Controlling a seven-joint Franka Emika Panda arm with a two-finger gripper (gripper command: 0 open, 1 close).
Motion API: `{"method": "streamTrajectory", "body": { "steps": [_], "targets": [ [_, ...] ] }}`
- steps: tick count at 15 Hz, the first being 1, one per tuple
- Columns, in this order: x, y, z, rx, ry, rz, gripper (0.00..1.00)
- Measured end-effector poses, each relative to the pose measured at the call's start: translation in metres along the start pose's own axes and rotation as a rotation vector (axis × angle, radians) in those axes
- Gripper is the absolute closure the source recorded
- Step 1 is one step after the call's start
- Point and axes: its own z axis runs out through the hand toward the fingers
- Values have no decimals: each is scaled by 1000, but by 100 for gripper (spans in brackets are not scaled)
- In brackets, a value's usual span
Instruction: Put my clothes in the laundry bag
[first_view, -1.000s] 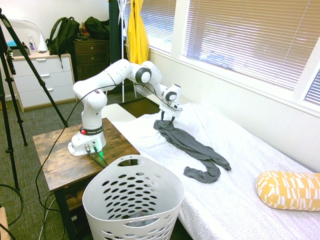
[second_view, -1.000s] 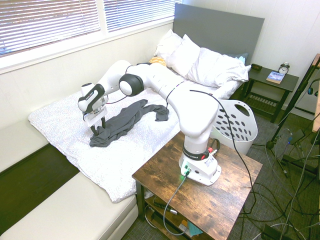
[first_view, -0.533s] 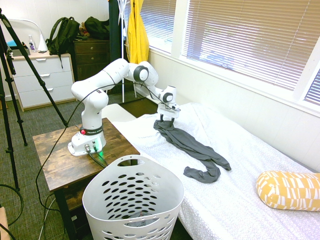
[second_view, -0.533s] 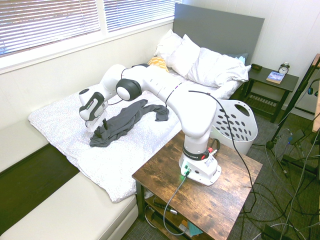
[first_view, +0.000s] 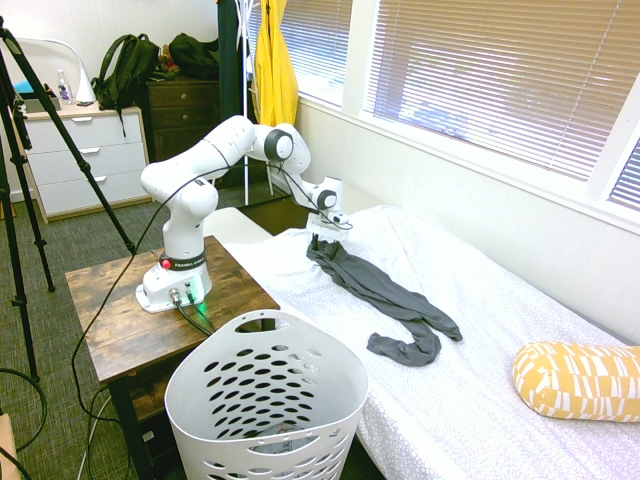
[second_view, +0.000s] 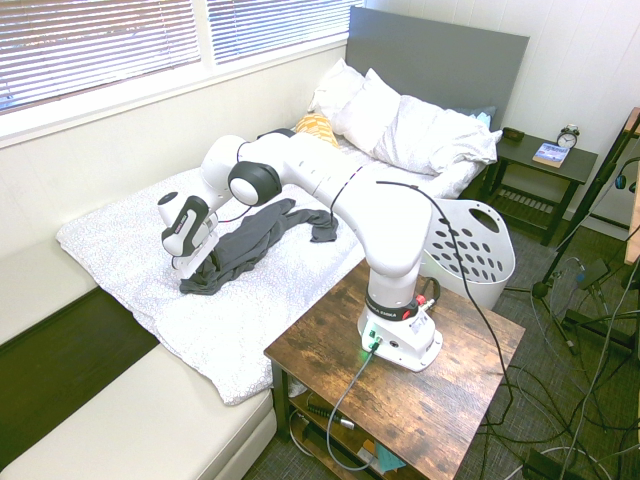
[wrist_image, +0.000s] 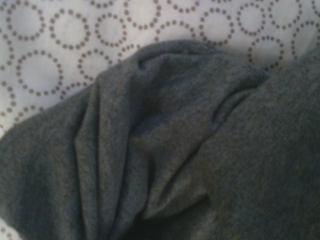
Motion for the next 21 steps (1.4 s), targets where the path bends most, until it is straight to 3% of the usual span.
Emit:
{"method": "streamTrajectory", "body": {
  "steps": [7, 21],
  "targets": [
    [-9, -11, 4, -8, 122, 15, 100],
    [-6, -7, 7, 0, 135, 13, 100]
  ]
}}
